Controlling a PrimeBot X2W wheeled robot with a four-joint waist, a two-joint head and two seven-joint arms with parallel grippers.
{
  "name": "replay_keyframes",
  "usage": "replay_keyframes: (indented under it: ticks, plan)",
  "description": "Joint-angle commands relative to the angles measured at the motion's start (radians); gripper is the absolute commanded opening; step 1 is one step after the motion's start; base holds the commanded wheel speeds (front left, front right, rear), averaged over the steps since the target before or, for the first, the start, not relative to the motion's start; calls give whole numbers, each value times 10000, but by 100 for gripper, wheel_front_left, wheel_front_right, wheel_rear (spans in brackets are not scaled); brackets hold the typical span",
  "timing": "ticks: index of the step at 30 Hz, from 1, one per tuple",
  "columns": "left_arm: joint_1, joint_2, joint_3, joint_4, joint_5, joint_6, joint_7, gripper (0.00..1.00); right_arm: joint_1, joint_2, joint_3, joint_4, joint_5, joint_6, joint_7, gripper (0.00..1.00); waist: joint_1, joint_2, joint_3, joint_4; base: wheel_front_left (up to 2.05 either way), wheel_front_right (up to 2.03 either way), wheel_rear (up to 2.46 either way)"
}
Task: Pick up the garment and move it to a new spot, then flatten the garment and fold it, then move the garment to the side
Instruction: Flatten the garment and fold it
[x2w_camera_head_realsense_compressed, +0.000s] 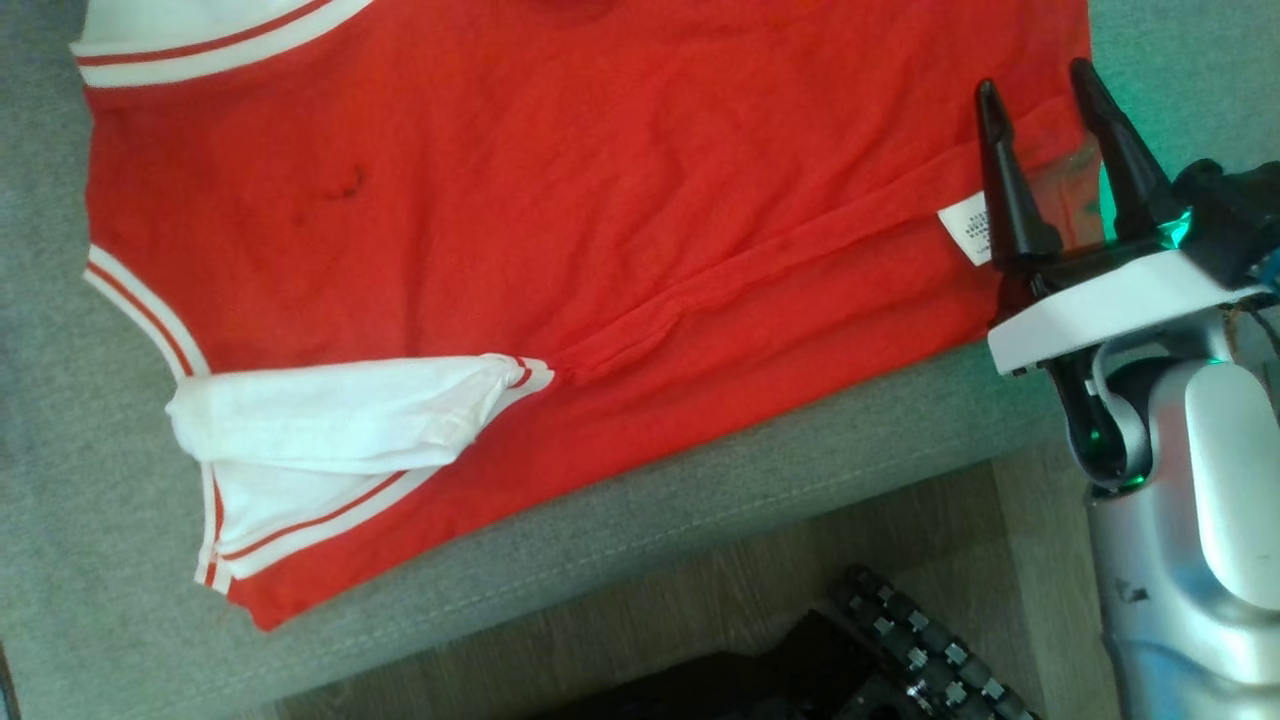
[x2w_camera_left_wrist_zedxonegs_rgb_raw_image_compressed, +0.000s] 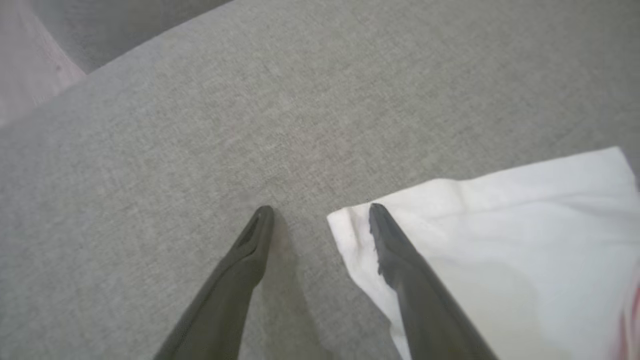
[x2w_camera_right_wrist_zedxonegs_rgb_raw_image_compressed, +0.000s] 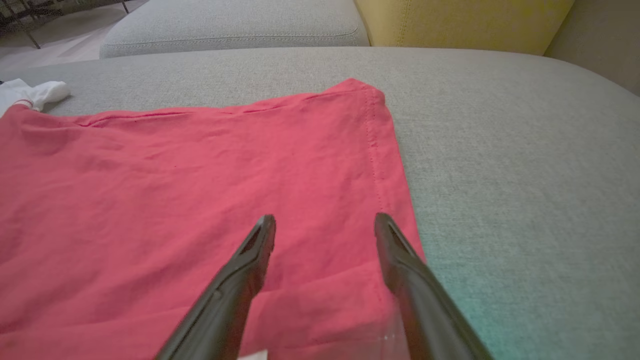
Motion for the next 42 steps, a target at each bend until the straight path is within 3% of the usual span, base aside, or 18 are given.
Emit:
replay_keyframes:
  ticks: [1, 4, 5, 6, 8, 9, 16, 21, 30, 34, 39, 40, 41, 42]
  plan:
    - [-51, 455, 133, -344, -115, -59, 176, 100, -18, 51, 87, -268, -6, -4, -103, 100, -1, 0, -31, 30, 0, 0, 0]
    - [76, 535, 11, -674, -444, -59, 480, 100, -8, 52, 51, -262, -3, -4, -96, 100, -1, 0, -63, 80, 0, 0, 0]
    - [110, 593, -43, -765, -485, -60, 563, 88, -11, 52, 52, -261, -6, -4, -89, 100, -1, 0, -66, 87, 0, 0, 0]
    - [142, 657, -88, -835, -493, -60, 618, 58, -19, 52, 66, -260, -5, -4, -85, 100, -1, 0, -70, 84, 0, 0, 0]
    - [163, 773, -120, -930, -447, -60, 547, 27, -57, 54, 121, -262, 20, -4, -88, 100, -1, 0, -58, 62, 0, 0, 0]
    - [164, 808, -131, -970, -419, -60, 454, 0, -84, 52, 155, -261, 33, -4, -90, 100, -1, 0, -47, 52, 0, 0, 0]
    - [51, 862, -144, -1046, -213, -60, -545, 0, -659, 1, 210, 19, 206, -4, 228, 100, -1, 0, -14, 39, 0, 0, 0]
    - [-74, 892, -283, -960, -229, -61, -1173, 0, -1963, 98, -456, 1057, -59, -4, 1522, 100, -1, 0, -127, 5, 0, 0, 0]
    - [-272, 850, -624, -944, -395, -61, -1381, 0, -4826, 161, -603, 3305, -776, -4, 3708, 100, -1, 0, -172, 54, 0, 0, 0]
    - [-313, 901, -825, -1009, -483, -61, -1335, 0, -5841, 167, -547, 4241, -582, -4, 4854, 100, -1, 0, -195, 151, 0, 0, 0]
    - [-367, 956, -1006, -1052, -623, -61, -1336, 0, -6597, 109, -572, 4752, -518, -4, 5421, 100, -1, 0, -174, 263, 0, 0, 0]
    - [-377, 958, -1038, -1044, -647, -61, -1346, 0, -6680, 85, -602, 4821, -542, -4, 5488, 93, -1, 0, -172, 283, 0, 0, 0]
    - [-385, 951, -1069, -1030, -664, -61, -1358, 0, -6742, 58, -626, 4892, -567, -4, 5562, 77, -1, 0, -174, 303, 0, 0, 0]
    - [-391, 940, -1093, -1012, -682, -61, -1369, 0, -6788, 43, -625, 4952, -580, -4, 5650, 55, -1, 0, -176, 318, 0, 0, 0]
